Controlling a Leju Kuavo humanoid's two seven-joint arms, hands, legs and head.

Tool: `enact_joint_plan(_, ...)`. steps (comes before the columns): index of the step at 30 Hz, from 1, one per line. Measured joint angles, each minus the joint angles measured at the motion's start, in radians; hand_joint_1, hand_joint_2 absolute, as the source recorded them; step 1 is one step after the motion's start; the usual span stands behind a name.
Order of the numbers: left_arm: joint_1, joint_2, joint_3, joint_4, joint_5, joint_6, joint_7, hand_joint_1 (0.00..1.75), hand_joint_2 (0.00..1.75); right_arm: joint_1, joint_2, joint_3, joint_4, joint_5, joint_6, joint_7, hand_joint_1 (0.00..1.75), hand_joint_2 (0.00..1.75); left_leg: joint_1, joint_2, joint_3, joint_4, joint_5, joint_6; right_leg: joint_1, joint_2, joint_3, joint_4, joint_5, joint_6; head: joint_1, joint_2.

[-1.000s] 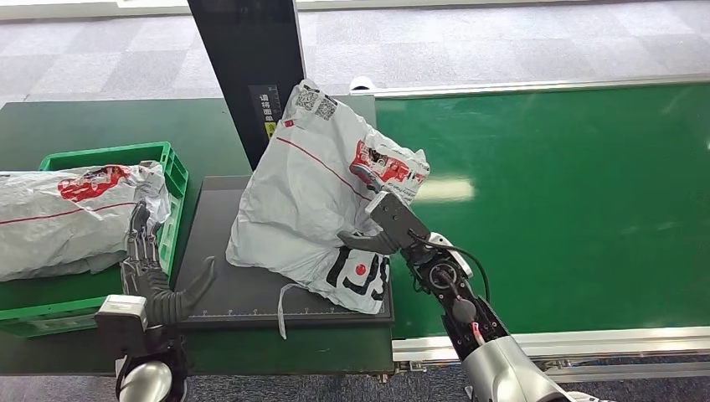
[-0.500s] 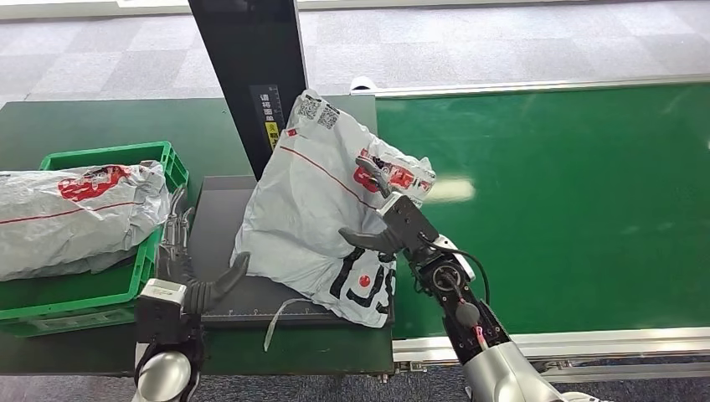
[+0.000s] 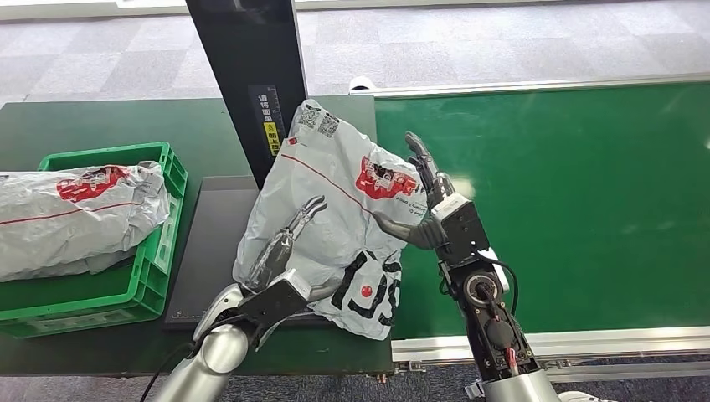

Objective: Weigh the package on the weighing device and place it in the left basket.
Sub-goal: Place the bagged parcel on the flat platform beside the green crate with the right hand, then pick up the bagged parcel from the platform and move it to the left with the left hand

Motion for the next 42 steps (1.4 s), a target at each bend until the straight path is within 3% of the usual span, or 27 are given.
enact_joint_plan(9,-0.082,0.018,-0.138,0.135,-0.067,-0.138,0.015,0.00,1.75,0.023,-0.014,-0.005,-0.032,-0.022,0.000,-0.012,0.00,1.75,0.000,0.000,0.000,0.000,0.000,0.000,0.000,0.000,0.000,0.000,0.000,0.000,0.000,0.000)
enact_joint_plan(15,-0.232,0.013,-0.216,0.392,-0.086,-0.171,0.030,0.00,1.75,0.031,-0.015,-0.006,-0.062,-0.036,0.000,-0.016,0.00,1.75,0.000,0.000,0.000,0.000,0.000,0.000,0.000,0.000,0.000,0.000,0.001,0.000,0.000,0.000)
enact_joint_plan(19,-0.306,0.002,-0.239,0.527,-0.087,-0.177,0.021,0.00,1.75,0.034,-0.015,-0.005,-0.078,-0.038,0.000,-0.016,0.00,1.75,0.000,0.000,0.000,0.000,0.000,0.000,0.000,0.000,0.001,0.000,0.001,0.000,0.000,0.000)
enact_joint_plan(29,-0.432,-0.029,-0.267,0.723,-0.125,-0.199,0.040,0.00,1.75,0.034,-0.012,-0.001,-0.083,-0.044,0.002,-0.015,0.00,1.75,0.000,0.000,0.001,0.000,0.001,0.000,0.000,0.000,0.003,0.000,0.001,-0.001,0.000,0.000)
enact_joint_plan(30,-0.449,-0.032,-0.269,0.744,-0.129,-0.207,0.043,0.06,1.75,0.033,-0.011,0.000,-0.083,-0.045,0.003,-0.015,0.00,1.75,0.000,0.000,0.002,0.000,0.001,0.000,0.000,0.000,0.004,0.000,0.001,-0.001,0.000,0.000)
enact_joint_plan(34,-0.508,-0.043,-0.280,0.814,-0.138,-0.247,0.046,1.68,1.75,0.023,-0.009,0.002,-0.083,-0.053,0.004,-0.012,0.00,1.75,0.000,0.000,0.005,0.000,0.001,0.000,0.000,0.000,0.006,0.000,0.001,-0.001,0.000,0.000)
enact_joint_plan(35,-0.519,-0.045,-0.282,0.826,-0.139,-0.254,0.045,1.75,1.75,0.020,-0.008,0.002,-0.083,-0.054,0.004,-0.012,0.00,1.75,0.000,0.000,0.006,0.000,0.001,0.000,0.000,0.000,0.007,0.000,0.001,-0.001,0.000,0.000)
enact_joint_plan(42,-0.569,-0.051,-0.292,0.875,-0.147,-0.271,0.040,1.75,1.75,0.013,-0.008,0.002,-0.083,-0.061,0.004,-0.010,0.00,1.75,0.000,0.000,0.007,0.000,0.001,0.000,0.000,0.000,0.008,0.000,0.001,-0.001,0.000,0.000)
